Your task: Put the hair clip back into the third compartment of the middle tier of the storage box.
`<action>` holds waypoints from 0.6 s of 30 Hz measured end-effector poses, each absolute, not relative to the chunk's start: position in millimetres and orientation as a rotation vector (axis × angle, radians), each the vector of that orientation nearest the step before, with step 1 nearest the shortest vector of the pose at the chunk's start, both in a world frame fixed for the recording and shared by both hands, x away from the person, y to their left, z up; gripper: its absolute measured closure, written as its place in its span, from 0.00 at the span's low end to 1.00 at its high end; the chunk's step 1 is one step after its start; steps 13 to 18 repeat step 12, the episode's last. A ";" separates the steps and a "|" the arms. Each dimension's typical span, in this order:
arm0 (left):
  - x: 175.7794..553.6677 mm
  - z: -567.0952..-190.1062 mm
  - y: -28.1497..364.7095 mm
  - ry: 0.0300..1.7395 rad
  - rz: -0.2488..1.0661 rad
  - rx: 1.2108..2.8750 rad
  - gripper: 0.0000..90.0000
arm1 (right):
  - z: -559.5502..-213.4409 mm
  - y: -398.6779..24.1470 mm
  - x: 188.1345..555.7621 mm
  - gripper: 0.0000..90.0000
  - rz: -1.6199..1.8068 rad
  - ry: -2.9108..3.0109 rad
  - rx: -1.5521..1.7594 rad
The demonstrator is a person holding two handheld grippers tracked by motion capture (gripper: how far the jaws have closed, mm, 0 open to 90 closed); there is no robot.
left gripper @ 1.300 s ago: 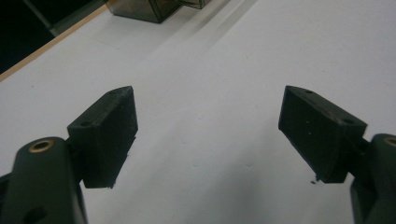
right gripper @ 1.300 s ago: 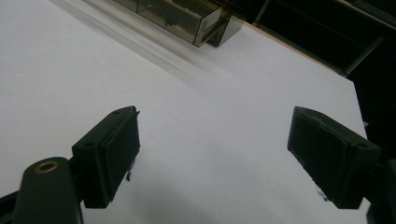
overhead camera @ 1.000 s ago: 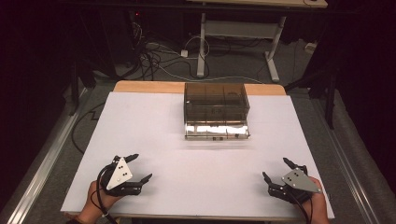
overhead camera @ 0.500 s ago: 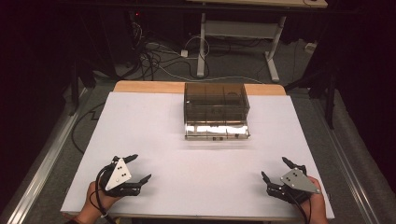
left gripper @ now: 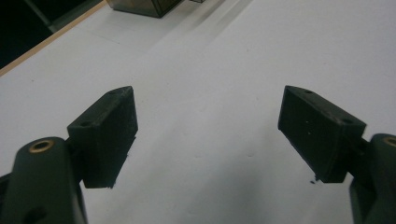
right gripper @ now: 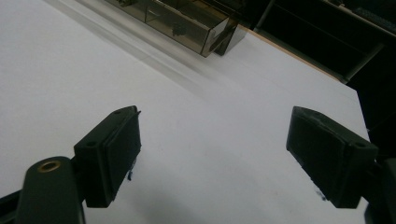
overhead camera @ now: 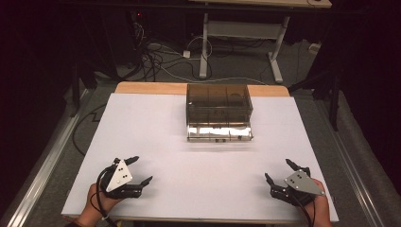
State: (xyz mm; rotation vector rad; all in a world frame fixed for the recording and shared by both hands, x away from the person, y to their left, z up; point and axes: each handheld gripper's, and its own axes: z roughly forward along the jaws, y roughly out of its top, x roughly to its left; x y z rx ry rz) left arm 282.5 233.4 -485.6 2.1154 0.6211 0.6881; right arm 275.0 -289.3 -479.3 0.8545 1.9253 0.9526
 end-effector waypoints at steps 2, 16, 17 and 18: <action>284.1 -485.9 232.9 0.626 0.683 2.113 0.21 | -478.8 -289.0 275.3 0.21 0.964 1.934 0.858; 289.8 -486.6 230.2 0.637 0.680 2.119 0.21 | -478.2 -289.5 272.2 0.21 0.975 1.932 0.848; 289.8 -486.6 230.2 0.637 0.680 2.119 0.21 | -478.2 -289.5 272.2 0.21 0.975 1.932 0.848; 289.8 -486.6 230.2 0.637 0.680 2.119 0.21 | -478.2 -289.5 272.2 0.21 0.975 1.932 0.848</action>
